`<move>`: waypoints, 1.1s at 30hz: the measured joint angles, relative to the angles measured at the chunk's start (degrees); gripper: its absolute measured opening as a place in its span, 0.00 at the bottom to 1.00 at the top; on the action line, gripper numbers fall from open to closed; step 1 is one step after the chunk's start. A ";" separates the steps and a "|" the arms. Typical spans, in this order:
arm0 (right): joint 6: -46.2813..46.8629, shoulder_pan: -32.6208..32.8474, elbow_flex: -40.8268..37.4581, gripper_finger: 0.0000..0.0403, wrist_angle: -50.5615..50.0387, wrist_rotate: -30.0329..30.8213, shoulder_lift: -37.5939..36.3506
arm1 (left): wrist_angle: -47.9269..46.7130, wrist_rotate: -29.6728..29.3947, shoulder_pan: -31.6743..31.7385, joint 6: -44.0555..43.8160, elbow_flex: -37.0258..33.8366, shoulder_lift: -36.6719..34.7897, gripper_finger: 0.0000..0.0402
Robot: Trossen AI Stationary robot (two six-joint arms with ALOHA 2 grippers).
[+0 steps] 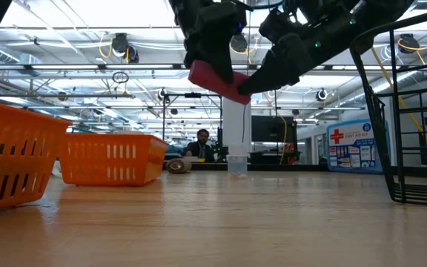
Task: Pick & Place Medicine items
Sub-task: Put the pink bandage into the bottom orange basket
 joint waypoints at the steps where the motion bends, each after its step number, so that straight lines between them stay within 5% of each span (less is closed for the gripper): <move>1: 0.00 0.02 0.00 0.15 0.00 -0.03 0.00 | -0.09 0.02 -0.02 0.08 0.00 0.00 0.65; 5: 0.00 0.02 0.00 0.15 -0.07 -0.30 0.00 | -0.28 1.84 -0.04 0.09 0.00 0.00 0.57; 13: 0.37 0.00 0.08 0.20 -0.24 -0.43 -0.03 | -2.33 2.57 -0.12 0.23 0.00 -1.13 0.18; 23: 0.45 0.01 -0.37 0.32 -4.94 -0.95 -0.71 | -7.16 -7.19 -8.51 -10.82 -2.80 -12.33 0.18; 33: 2.87 0.02 0.00 0.30 -10.02 -0.76 -6.47 | -14.64 -14.74 -27.98 -46.53 -10.53 -19.59 0.18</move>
